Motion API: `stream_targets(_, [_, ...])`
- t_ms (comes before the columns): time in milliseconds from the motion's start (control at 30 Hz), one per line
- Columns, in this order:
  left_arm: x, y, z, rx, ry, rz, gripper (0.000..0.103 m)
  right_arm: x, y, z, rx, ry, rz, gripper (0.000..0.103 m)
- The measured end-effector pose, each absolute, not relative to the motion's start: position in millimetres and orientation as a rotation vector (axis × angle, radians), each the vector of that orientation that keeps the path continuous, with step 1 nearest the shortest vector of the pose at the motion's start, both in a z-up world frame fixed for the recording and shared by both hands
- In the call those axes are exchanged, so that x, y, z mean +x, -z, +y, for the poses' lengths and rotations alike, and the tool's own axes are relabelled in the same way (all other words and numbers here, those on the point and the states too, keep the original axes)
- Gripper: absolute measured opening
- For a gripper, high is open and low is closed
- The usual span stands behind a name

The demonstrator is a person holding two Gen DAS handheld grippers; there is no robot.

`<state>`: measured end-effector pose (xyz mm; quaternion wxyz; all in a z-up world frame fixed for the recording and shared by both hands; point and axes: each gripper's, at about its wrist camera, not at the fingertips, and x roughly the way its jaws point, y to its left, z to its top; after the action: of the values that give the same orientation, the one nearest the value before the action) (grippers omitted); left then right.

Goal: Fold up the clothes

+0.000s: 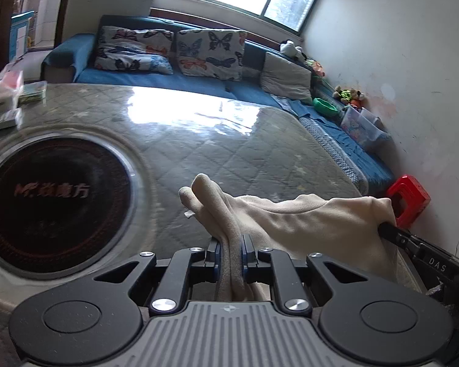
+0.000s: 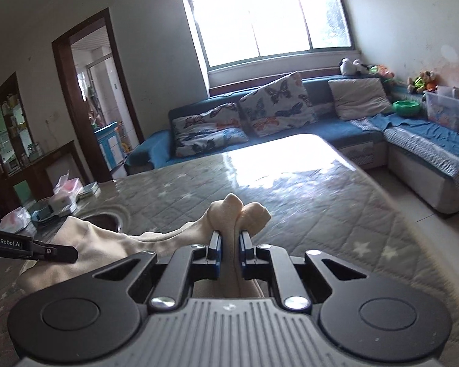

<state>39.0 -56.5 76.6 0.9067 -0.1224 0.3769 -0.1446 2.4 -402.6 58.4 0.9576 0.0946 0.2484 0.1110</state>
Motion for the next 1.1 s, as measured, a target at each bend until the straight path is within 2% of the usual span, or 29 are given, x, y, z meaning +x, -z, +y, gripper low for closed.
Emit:
stream_targets(467, [65.6, -76.2, -134.3, -0.177, 0.372, 0.788, 0.014, 7.8, -79.7, -458.3, 0.164, -0.091, 0.452, 0.010])
stream_targets(1100, [76.8, -61.0, -188.0, -0.085, 0.411, 0.810, 0.014, 13.4, -61.4, -485.4, 0.163, 0.000, 0.481, 0.010])
